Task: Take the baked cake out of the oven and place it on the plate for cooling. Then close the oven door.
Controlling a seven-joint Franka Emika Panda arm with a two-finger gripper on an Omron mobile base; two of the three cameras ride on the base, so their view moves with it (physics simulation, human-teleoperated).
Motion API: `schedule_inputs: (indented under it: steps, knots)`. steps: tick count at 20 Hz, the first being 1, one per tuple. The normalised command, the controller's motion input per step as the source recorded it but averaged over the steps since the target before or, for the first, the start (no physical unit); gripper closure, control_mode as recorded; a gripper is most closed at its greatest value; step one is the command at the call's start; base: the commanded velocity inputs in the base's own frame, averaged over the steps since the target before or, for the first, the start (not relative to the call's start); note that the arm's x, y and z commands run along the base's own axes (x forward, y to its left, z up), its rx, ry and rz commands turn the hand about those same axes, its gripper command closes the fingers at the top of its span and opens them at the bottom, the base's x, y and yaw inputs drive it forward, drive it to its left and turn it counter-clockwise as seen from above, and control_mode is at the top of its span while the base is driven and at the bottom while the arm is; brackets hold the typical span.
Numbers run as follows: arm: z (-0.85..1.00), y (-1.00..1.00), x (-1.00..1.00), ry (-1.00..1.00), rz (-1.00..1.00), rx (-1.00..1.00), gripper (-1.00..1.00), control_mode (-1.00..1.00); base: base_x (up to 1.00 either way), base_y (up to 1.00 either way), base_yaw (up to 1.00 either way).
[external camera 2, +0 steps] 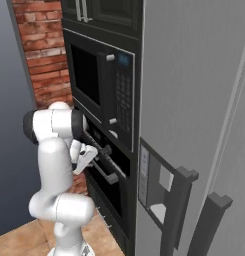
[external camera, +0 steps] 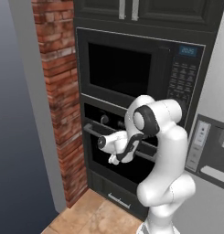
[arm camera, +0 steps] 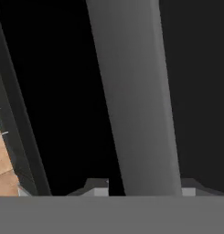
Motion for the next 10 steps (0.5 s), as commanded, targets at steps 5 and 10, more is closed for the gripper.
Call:
schedule_inputs:
  steps: [5, 10]
  knots:
    - [-0.76, 0.98, -0.79, 0.15, 0.11, 0.00, 1.00, -1.00, 0.00, 0.00, 0.00]
    - [-0.80, 1.00, -0.87, 0.09, 0.10, 0.00, 1.00, -1.00, 0.00, 0.00, 0.00]
